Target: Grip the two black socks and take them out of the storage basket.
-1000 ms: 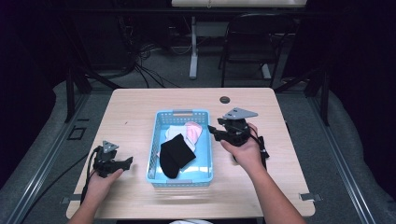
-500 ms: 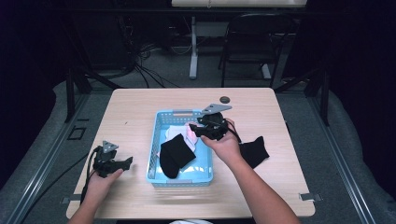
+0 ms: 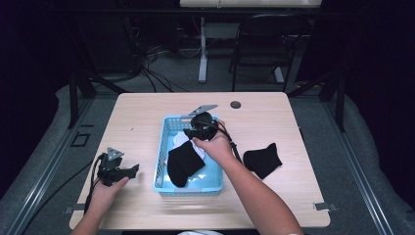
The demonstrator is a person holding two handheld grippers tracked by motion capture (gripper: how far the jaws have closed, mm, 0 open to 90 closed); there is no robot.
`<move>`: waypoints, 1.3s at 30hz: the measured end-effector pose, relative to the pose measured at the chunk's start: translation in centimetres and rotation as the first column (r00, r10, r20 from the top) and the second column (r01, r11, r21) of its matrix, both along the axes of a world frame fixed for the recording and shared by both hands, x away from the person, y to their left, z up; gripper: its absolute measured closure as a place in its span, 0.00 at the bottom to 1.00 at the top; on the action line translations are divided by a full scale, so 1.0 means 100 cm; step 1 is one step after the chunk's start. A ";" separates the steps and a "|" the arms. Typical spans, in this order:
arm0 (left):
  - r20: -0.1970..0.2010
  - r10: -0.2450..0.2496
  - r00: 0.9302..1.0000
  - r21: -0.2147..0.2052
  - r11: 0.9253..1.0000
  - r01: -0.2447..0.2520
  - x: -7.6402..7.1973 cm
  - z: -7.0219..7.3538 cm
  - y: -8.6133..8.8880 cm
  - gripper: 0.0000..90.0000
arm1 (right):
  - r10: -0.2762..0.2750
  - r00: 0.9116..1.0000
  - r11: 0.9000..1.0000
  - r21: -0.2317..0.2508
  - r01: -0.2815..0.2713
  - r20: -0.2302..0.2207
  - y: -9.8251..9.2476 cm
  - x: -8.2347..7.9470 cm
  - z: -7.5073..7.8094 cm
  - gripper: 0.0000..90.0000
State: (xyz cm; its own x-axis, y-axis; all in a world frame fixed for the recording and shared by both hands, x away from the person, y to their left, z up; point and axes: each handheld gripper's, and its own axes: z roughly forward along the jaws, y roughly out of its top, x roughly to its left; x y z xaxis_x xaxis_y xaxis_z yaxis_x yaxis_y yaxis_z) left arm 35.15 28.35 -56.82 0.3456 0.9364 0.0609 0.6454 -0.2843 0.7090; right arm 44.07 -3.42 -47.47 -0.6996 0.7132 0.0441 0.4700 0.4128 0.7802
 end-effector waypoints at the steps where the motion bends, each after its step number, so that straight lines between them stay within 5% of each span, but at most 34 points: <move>1: 0.000 -0.003 1.000 0.002 1.000 0.003 0.000 0.000 0.001 0.23 | -0.001 1.000 1.000 -0.006 0.001 -0.008 0.004 0.002 -0.003 0.67; 9: -0.001 -0.002 1.000 -0.002 1.000 0.002 0.000 0.001 0.001 0.23 | -0.013 0.997 0.998 -0.068 0.008 -0.078 0.022 0.014 -0.026 0.68; 17: 0.001 -0.003 1.000 0.000 1.000 0.003 0.000 0.001 0.001 0.23 | -0.052 0.990 0.997 -0.063 0.044 -0.131 0.026 0.018 -0.041 0.67; 29: 0.002 -0.004 1.000 0.000 1.000 0.004 0.000 0.001 0.001 0.23 | -0.115 0.963 0.991 -0.088 0.096 -0.244 0.029 0.023 -0.057 0.65; 39: 0.001 -0.003 1.000 0.000 1.000 0.003 0.000 0.001 0.000 0.23 | -0.128 0.954 0.990 -0.093 0.106 -0.270 0.029 0.025 -0.059 0.64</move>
State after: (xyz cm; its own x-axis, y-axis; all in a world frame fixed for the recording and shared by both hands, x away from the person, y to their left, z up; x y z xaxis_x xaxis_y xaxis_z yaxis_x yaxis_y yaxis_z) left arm 35.16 28.38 -56.76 0.3483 0.9354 0.0611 0.6439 -0.2861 0.7096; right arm 46.61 -0.57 -53.36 -0.5795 0.7982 0.1647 0.7101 0.3953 0.5826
